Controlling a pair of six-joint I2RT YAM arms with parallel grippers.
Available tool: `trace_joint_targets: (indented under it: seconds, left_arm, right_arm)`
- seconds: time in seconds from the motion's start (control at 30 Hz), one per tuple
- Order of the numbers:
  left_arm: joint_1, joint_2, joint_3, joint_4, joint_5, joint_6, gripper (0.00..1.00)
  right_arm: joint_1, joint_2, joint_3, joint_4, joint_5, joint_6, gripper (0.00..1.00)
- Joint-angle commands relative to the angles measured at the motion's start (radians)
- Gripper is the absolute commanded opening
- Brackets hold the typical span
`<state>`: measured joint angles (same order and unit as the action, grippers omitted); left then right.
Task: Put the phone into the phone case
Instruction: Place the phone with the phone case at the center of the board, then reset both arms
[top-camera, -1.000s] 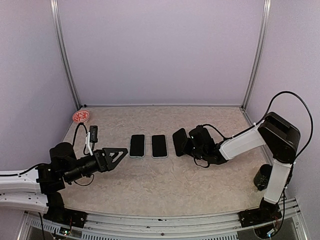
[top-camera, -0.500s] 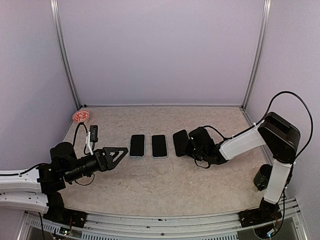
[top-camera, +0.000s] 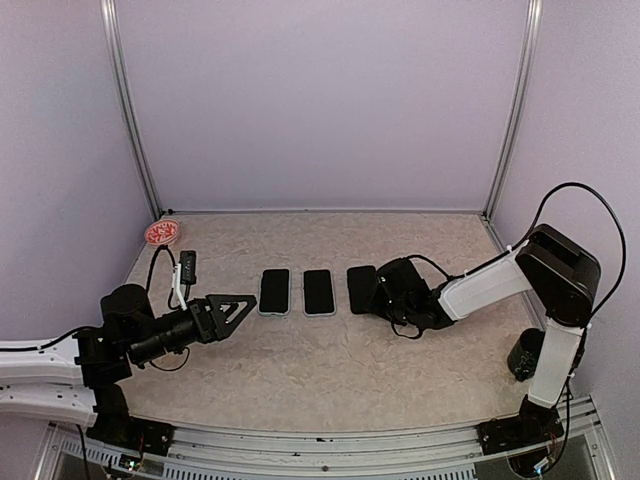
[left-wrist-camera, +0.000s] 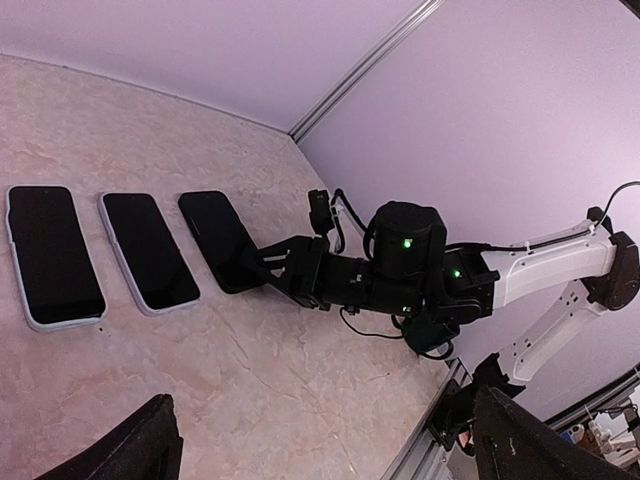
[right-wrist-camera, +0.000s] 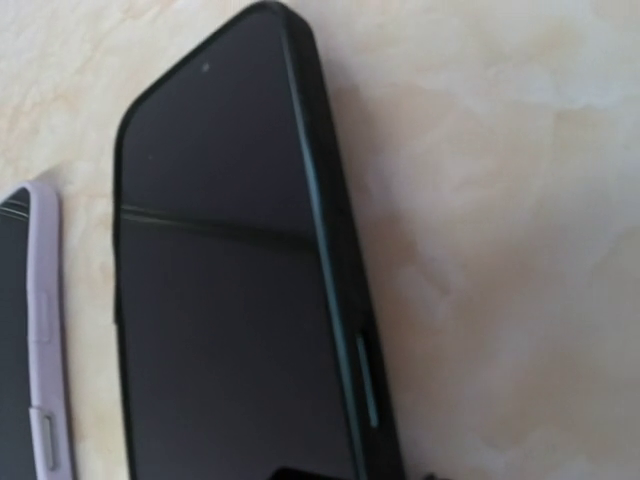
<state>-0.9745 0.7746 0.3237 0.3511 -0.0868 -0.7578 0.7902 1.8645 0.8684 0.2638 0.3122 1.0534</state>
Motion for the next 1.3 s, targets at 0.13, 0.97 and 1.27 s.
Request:
trace_joint_targets:
  seconds: [0.13,0.97,1.27]
  left_arm:
    - [0.01,0.004,-0.008,0.03,0.001,0.003,0.99]
    - [0.022,-0.031,0.208,-0.445,-0.355,0.135,0.99]
    - [0.051,-0.02,0.282,-0.597,-0.615,0.213,0.99]
  right_arm:
    - [0.006,-0.028,-0.018,-0.028,0.015,0.007,0.45]
    - [-0.009,-0.495,-0.149,-0.234,0.01,-0.477,0.86]
    - [-0.022,-0.825,-0.255,-0.326,-0.001,-0.678,0.99]
